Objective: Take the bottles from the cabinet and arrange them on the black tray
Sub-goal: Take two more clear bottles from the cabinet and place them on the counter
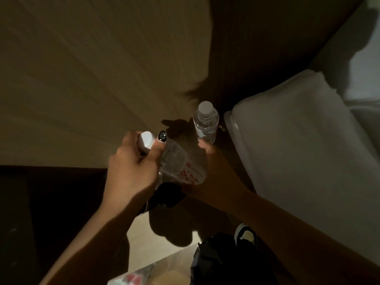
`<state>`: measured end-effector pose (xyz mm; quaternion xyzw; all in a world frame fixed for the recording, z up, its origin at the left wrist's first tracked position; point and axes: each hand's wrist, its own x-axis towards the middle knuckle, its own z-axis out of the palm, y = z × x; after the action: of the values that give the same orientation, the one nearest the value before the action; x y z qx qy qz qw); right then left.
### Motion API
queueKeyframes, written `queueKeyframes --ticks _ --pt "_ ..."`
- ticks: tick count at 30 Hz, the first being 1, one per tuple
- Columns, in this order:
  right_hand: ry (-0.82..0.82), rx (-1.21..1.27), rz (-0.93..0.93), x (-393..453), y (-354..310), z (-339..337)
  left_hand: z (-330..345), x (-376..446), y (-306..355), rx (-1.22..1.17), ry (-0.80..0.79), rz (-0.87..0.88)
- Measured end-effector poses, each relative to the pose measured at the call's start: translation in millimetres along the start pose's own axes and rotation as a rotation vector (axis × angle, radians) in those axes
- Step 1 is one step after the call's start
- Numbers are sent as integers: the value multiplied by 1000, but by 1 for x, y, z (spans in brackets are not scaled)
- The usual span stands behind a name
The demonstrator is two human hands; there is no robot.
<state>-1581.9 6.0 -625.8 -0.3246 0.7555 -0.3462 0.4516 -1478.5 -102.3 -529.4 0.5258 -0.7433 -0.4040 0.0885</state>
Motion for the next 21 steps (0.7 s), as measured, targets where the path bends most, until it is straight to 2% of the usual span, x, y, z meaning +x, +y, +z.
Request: queueKeyframes --ticks 4,7,10,12,15,18,21 --pt "-22 0 -36 1 17 13 -2 -3 6 -42 -104 32" --pt "-23 114 -10 -5 21 3 3 -2 8 -113 -206 30" --pt "0 38 -62 -22 14 -18 8 -4 13 -217 -260 9" --pt "14 73 -17 -36 14 -30 13 -5 22 -328 -253 -51" --pt "68 173 73 -52 24 -44 31 6 21 -529 -161 -225" --pt "113 268 148 -63 29 -59 66 23 6 -550 -78 -318" --pt "145 427 207 -70 38 -67 111 38 -3 -498 -106 -246"
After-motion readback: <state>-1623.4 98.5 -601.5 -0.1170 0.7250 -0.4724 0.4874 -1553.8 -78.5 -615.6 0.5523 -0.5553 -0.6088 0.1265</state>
